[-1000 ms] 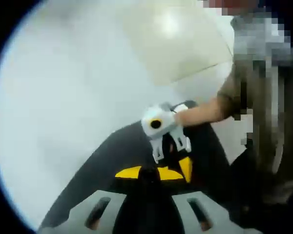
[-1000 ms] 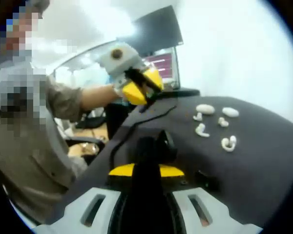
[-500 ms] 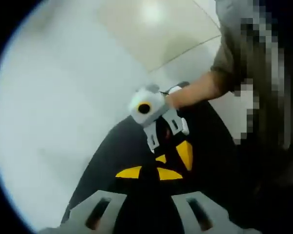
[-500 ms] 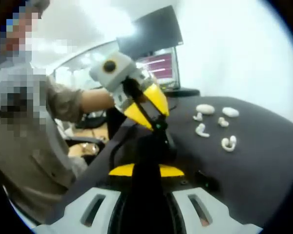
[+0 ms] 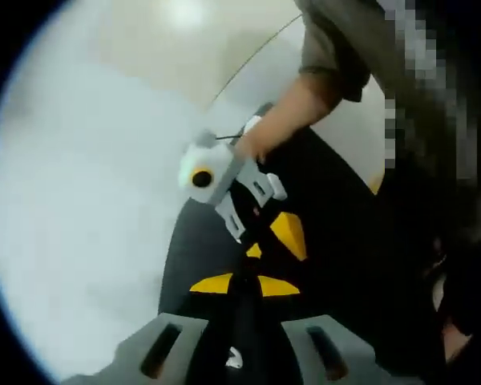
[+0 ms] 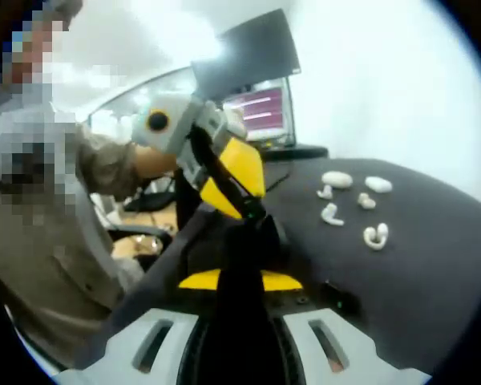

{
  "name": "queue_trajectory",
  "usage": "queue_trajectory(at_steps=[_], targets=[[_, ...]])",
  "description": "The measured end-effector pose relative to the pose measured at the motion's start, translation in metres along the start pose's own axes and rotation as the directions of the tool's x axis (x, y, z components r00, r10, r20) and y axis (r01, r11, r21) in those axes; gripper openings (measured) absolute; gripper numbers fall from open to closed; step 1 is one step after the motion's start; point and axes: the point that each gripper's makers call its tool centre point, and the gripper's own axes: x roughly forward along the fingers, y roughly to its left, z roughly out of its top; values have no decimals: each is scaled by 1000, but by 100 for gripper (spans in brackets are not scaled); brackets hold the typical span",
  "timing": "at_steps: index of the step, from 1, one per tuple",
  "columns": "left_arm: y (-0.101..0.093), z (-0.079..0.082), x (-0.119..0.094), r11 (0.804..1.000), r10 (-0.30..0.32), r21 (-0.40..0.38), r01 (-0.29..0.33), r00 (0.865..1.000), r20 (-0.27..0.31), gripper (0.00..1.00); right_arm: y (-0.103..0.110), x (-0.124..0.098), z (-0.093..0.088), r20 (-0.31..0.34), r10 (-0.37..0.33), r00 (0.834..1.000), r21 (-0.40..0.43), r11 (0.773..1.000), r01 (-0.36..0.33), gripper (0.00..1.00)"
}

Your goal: Pick up three earphones and place each one into its charging case using tactile feedback, ensure that each earphone is properly inserted and securely positioned inside the case.

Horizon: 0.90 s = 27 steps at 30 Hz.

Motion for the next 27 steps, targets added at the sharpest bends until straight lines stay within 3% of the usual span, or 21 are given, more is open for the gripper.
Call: queue_trajectory(at_steps=[10,13,14,17,21,24,26,27], targets=[[-4,-1,-1,997,7,72,-5,1000,-30,8,1,0,0,-2,0,1000,-8,1000,0,18],[-6,1,-2,998,0,60,1,1000,-15,7,1,0,0,-2,-1,1000,-9,1000,1,18],[-6,3,-3,999,-1,54,1,1000,-3,1,1,0,0,-2,-2,1000,-8,1000,2,18],[-10,-2,-3,999,-19,36,20,999,-28,0,1,1,0,-2,-5,1000,-14,1000,5,18],[-11,-7,-4,997,-29,-72,27,999,-34,0,1,1,0,-2,-6,1000,-15,1000,6,18],[-4,-7,-7,984,0,-180,0,1000,2,0,2,1,0,-2,-6,1000,-16,1000,6,18],[0,-8,-10,956,10,-293,2,999,39,2,2,1,0,-1,-5,1000,-14,1000,5,18],[3,-12,-12,927,20,-376,6,998,67,2,2,0,0,-2,-6,1000,-14,1000,6,18]])
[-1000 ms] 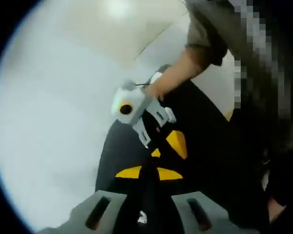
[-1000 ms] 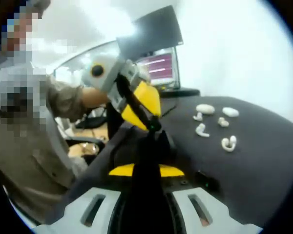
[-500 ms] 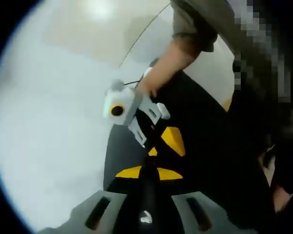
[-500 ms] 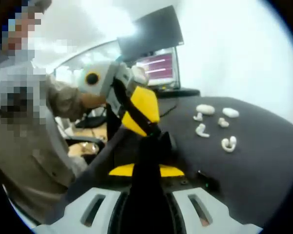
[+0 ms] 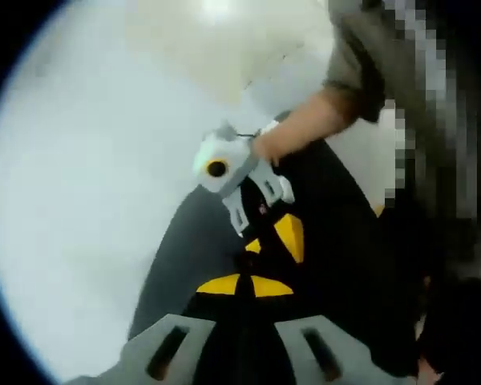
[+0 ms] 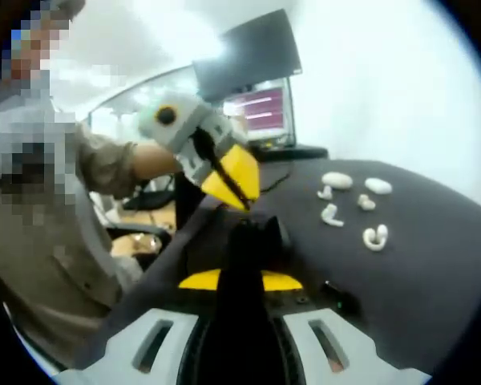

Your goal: Pick up three earphones and place each one into its charging case using tactile feedback, ensure that each earphone is properly inserted and securely positioned inside the case.

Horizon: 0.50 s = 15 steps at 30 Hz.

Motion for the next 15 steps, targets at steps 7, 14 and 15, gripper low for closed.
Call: queue_trajectory(at_steps=[7,14,15], targets=[[0,-24,-5,886,-98,-446,126,991,87,16,0,-1,0,0,0,1000,-2,1000,0,18],[-16,-33,13,727,-194,-647,232,972,130,26,0,0,-2,-16,-20,1000,-92,996,18,18],[-18,-31,17,719,-201,-653,238,971,133,26,0,0,-2,-18,-21,1000,-108,994,19,18]])
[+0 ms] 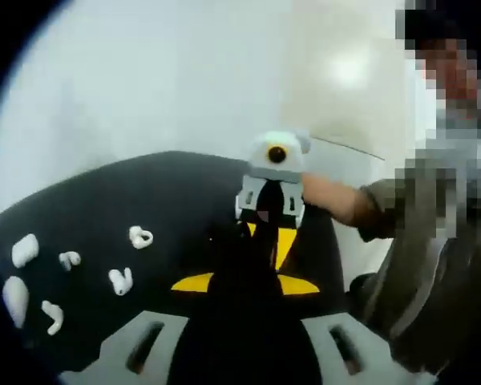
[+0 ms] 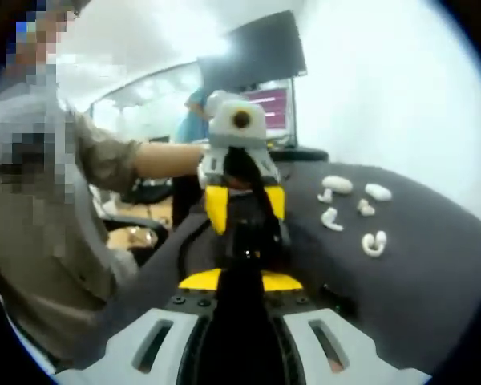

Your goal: Pick up three earphones and place each one into its charging case using tactile feedback, ensure that each earphone is properly inserted and securely positioned inside the case.

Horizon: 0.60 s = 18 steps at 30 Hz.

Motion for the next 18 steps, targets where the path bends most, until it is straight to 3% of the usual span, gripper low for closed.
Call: queue_trajectory(at_steps=[6,13,18], targets=[[-7,0,20,999,-48,18,48,999,-5,23,0,0,0,0,-4,1000,-45,999,4,18],[-14,0,22,992,-77,103,72,996,39,15,-4,0,0,0,-14,1000,-31,999,14,18],[-14,-2,20,992,-75,106,68,995,59,15,-5,-2,0,2,-15,1000,-13,1000,15,19]])
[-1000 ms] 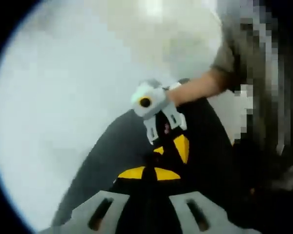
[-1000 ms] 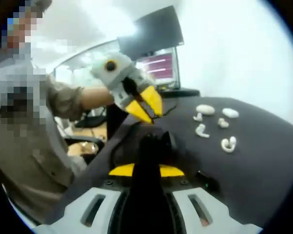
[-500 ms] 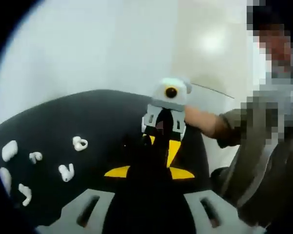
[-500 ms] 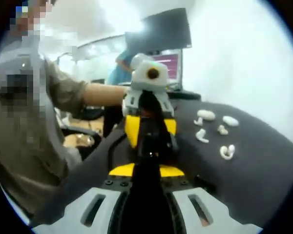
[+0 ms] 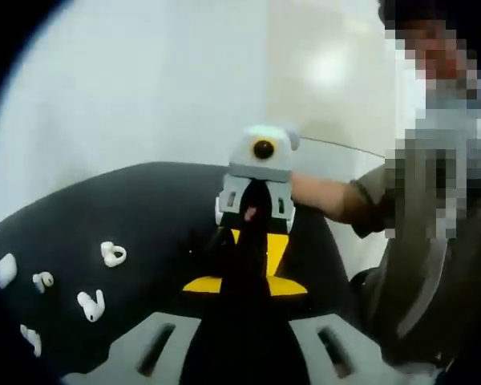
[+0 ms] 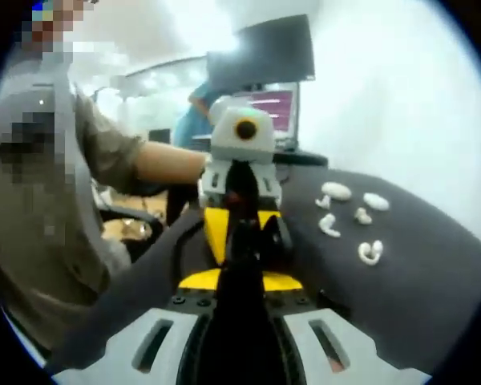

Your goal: Pick up three earphones and place each one into its charging case using tactile feedback, ensure that each earphone is properly inserted and securely positioned inside the case.

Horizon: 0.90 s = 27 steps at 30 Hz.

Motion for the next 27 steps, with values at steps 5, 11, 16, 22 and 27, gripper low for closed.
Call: queue_trajectory(at_steps=[5,11,16,22,27], targets=[[0,-2,-3,1000,0,1,0,1000,16,14,-1,-4,0,-2,-3,1000,22,1000,3,19],[-4,-5,-3,999,19,42,-19,1000,12,14,-4,-6,6,39,-15,999,69,998,12,19],[-6,-7,-2,998,22,60,-22,1000,2,14,-6,-9,17,113,-16,993,120,993,3,20],[-7,-3,-4,995,45,91,-46,999,18,20,-4,-8,18,114,-9,993,126,992,-6,18],[-9,4,-6,998,40,51,-43,998,53,20,-3,-8,18,102,-5,995,119,993,-7,18]])
